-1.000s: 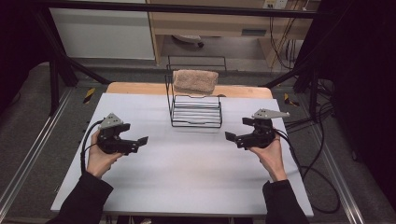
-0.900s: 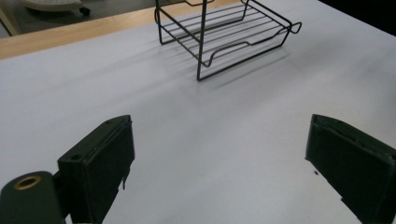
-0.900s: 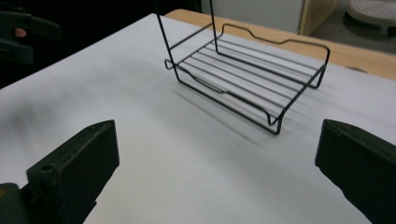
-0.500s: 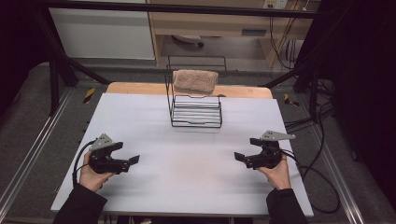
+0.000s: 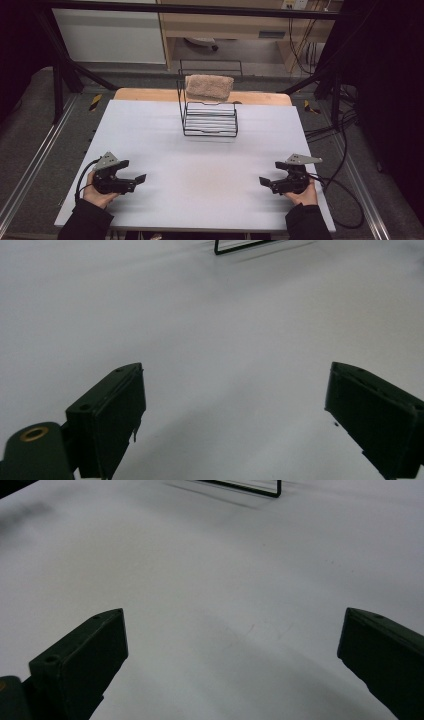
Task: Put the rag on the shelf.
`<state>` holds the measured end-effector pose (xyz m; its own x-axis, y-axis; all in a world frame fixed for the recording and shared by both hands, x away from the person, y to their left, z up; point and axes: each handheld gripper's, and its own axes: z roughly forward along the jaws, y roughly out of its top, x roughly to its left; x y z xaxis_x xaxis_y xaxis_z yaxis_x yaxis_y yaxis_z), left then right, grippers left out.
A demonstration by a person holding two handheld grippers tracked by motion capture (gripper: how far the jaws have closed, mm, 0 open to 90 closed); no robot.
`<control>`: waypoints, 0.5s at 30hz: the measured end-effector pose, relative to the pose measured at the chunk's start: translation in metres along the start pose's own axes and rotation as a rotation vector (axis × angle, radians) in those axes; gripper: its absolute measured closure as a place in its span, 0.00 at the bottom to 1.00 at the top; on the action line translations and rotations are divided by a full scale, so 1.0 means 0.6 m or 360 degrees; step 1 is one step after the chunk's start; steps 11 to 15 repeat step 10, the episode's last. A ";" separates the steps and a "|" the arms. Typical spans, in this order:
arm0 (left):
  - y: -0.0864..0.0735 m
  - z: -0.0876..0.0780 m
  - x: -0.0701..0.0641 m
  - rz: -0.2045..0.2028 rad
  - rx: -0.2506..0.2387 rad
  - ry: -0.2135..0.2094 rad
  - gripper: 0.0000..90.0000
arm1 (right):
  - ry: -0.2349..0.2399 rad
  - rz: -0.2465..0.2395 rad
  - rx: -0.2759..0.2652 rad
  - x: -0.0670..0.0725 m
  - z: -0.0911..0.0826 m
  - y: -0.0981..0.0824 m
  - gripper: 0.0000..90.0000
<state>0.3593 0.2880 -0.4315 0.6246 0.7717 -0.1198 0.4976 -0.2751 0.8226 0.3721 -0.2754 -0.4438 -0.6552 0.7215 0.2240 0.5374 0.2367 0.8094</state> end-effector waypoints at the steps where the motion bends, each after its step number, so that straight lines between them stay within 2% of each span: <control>1: -0.002 0.000 0.001 -0.0003 -0.0001 0.0001 0.10 | -0.0002 -0.0002 0.0000 0.000 0.001 -0.001 0.00; 15: -0.008 0.006 -0.001 0.0013 0.0037 0.0010 0.10 | 0.0001 -0.0002 0.0013 0.002 0.002 -0.002 0.00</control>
